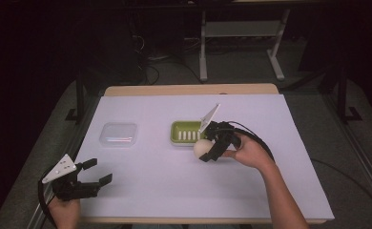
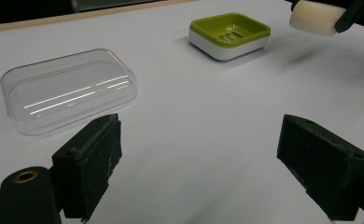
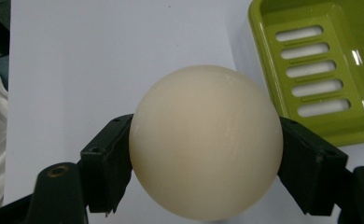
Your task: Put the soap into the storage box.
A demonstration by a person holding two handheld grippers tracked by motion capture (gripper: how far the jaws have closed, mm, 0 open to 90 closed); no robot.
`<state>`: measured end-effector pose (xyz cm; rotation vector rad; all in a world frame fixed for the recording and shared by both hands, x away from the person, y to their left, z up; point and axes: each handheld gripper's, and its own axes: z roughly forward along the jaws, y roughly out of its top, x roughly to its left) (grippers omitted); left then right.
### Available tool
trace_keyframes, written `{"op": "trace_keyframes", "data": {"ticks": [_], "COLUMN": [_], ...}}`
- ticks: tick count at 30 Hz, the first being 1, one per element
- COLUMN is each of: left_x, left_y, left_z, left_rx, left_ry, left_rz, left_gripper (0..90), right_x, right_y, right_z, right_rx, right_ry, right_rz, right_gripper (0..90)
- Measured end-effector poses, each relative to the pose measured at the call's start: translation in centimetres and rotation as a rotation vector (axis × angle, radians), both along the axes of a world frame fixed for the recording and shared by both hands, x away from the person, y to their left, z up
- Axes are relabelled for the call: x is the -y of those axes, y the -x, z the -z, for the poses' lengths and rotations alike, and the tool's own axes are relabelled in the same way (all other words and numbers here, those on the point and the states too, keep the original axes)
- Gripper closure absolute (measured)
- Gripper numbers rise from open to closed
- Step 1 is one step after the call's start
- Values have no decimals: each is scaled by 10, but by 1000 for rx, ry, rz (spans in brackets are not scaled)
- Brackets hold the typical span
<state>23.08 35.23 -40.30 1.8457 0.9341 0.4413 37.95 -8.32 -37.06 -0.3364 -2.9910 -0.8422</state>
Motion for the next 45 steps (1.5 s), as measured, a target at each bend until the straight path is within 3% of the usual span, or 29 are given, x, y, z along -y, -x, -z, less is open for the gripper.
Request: {"op": "trace_keyframes", "data": {"ticks": [15, 32, 38, 45], "left_x": [0, -1, -1, -2], "left_y": [0, 0, -1, -1], "left_z": [0, 0, 0, 0], "left_rx": [2, 3, 1, 3], "left_ry": [-3, -4, -1, -1], "left_rz": [-1, -1, -5, -6], "left_gripper": [133, 133, 132, 132], "right_x": [-13, -28, -29, -34], "right_y": [-15, -33, -44, -52], "right_z": [-11, -34, -29, -16], "right_rx": [5, 27, 24, 11], "right_ry": [-29, -36, -39, -4], "right_rz": [-10, -22, -8, 26], "right_gripper": [244, 243, 244, 244]}}
